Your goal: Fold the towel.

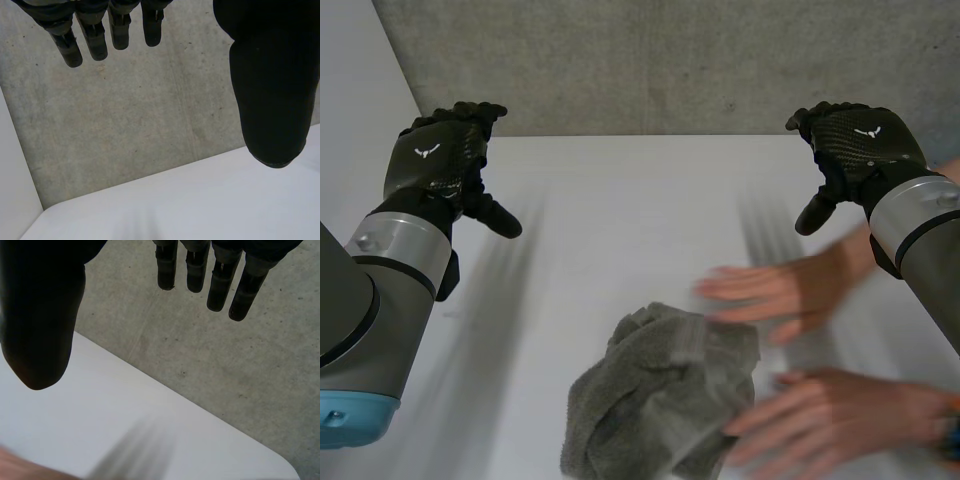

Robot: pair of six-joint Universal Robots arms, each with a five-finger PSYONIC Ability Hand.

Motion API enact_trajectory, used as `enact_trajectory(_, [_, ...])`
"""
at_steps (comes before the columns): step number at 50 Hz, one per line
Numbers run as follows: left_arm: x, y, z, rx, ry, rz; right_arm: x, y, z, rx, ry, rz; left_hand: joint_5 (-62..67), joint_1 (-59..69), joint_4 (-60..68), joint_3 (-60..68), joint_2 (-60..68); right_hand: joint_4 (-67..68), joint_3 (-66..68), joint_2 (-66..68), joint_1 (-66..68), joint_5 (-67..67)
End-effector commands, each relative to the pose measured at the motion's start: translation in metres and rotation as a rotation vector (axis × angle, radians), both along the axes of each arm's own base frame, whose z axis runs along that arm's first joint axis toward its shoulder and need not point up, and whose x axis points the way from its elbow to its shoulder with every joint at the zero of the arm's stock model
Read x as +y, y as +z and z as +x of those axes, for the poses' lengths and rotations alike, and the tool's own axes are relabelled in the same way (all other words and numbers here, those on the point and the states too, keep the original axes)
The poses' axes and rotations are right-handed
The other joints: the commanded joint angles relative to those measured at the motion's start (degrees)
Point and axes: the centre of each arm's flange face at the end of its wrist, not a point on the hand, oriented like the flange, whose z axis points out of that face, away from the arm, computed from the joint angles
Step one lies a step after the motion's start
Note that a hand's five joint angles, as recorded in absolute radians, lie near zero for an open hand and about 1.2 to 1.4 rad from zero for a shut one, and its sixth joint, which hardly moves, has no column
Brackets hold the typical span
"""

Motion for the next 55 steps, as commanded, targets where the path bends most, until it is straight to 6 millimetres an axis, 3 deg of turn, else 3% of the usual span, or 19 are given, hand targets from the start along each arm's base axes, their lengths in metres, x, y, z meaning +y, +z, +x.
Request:
enact_trajectory(1, [-0.001,-0.003,-0.001,-0.005,-0.002,0.009,0.0,0.0,0.003,0.003,0.017,-0.001,-1.5,0.34,0.47,0.48,0.59,-4.46,-3.96,-4.33,-3.26,-3.19])
enact_trajectory(15, [0.003,-0.013,-0.015,-0.086,-0.147,0.026,0.009,-0.009,0.012,0.104,0.151,0.051,-1.5,0.34,0.47,0.48,0.59,-4.46,-3.96,-4.33,-3.26,-3.19])
enact_trajectory(21, [0.013,-0.024,-0.025,-0.156,-0.226,0.049,0.025,-0.034,0.008,0.3,0.25,0.149,-1.5,0.34,0.47,0.48,0.59,-4.46,-3.96,-4.33,-3.26,-3.19])
enact_trajectory(23, [0.016,-0.026,-0.029,-0.162,-0.244,0.057,0.035,-0.051,0.006,0.343,0.293,0.201,-1.5,0.34,0.47,0.48,0.59,-4.46,-3.96,-4.33,-3.26,-3.19])
enact_trajectory(27, [0.026,-0.036,-0.039,-0.171,-0.305,0.086,0.039,-0.07,0.002,0.33,0.32,0.24,-1.12,0.72,0.85,0.86,0.97,-4.46,-3.96,-4.33,-3.26,-3.19])
enact_trajectory(29, [0.031,-0.04,-0.043,-0.175,-0.333,0.101,0.041,-0.092,-0.007,0.312,0.327,0.264,-0.95,0.89,1.02,1.03,1.14,-4.46,-3.96,-4.33,-3.26,-3.19])
enact_trajectory(32, [0.042,-0.052,-0.051,-0.195,-0.392,0.129,0.044,-0.11,-0.011,0.288,0.342,0.258,0.06,1.9,2.03,2.04,2.15,-4.46,-3.96,-4.33,-3.26,-3.19])
enact_trajectory(37, [0.048,-0.067,-0.058,-0.22,-0.433,0.169,0.053,-0.126,-0.012,0.244,0.369,0.265,0.06,1.9,2.03,2.04,2.15,-4.46,-3.96,-4.33,-3.26,-3.19])
enact_trajectory(44, [0.039,-0.081,-0.061,-0.231,-0.429,0.2,0.067,-0.134,-0.01,0.209,0.421,0.314,0.06,1.9,2.03,2.04,2.15,-4.38,-3.87,-4.24,-3.18,-3.1])
enact_trajectory(50, [0.032,-0.081,-0.057,-0.225,-0.407,0.195,0.077,-0.139,-0.007,0.19,0.465,0.33,-0.11,1.73,1.87,1.87,1.98,3.36,3.86,3.49,4.56,4.63])
enact_trajectory(51, [0.03,-0.081,-0.056,-0.225,-0.401,0.196,0.079,-0.139,-0.004,0.176,0.473,0.33,-0.11,1.73,1.87,1.87,1.98,11.52,12.02,11.65,12.72,12.8])
enact_trajectory(52, [0.03,-0.081,-0.056,-0.223,-0.401,0.197,0.079,-0.139,-0.004,0.176,0.473,0.33,-0.11,1.73,1.87,1.87,1.98,11.6,12.11,11.73,12.8,12.88])
enact_trajectory(54, [0.03,-0.081,-0.056,-0.224,-0.401,0.198,0.078,-0.136,0.001,0.112,0.467,0.324,-0.11,1.73,1.87,1.87,1.98,46.89,47.4,47.02,48.09,48.17])
enact_trajectory(55, [0.03,-0.081,-0.056,-0.224,-0.401,0.198,0.078,-0.136,0.001,0.112,0.467,0.324,-0.11,1.73,1.87,1.87,1.98,47.09,47.6,47.23,48.29,48.37])
